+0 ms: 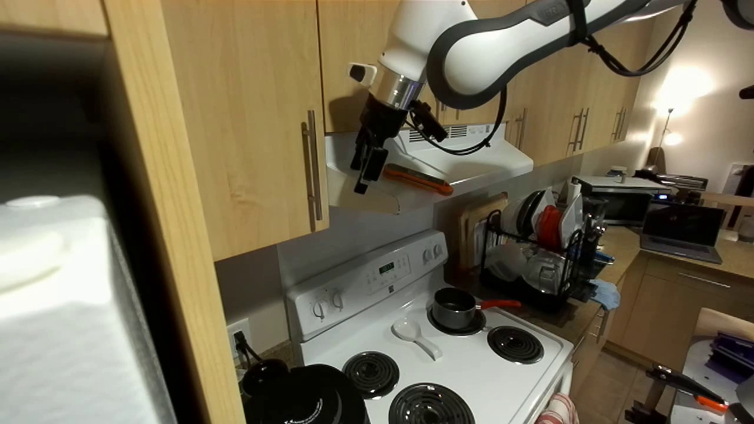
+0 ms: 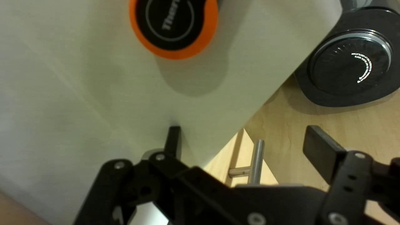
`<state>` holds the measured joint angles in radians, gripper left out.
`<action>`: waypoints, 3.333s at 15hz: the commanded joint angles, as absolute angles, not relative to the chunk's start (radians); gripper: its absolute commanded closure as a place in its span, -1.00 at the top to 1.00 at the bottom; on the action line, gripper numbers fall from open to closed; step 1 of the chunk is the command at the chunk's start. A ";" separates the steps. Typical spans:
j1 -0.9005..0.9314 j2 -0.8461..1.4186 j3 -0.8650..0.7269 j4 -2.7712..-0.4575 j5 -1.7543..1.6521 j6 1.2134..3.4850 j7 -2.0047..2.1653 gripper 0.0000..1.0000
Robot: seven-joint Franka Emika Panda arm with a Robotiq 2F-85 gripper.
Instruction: Open the top left cabinet door
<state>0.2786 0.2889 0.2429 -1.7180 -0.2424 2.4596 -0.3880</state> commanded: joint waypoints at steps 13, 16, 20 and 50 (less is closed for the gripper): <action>0.276 0.291 0.247 -1.713 -0.245 2.456 -0.386 1.00; 0.293 0.268 0.250 -1.727 -0.260 2.434 -0.360 1.00; 0.325 0.238 0.254 -1.750 -0.270 2.437 -0.307 1.00; 0.441 0.163 0.210 -1.887 -0.797 2.543 0.535 1.00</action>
<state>0.4698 0.2128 0.2150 -1.8154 -0.7601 2.4775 0.5342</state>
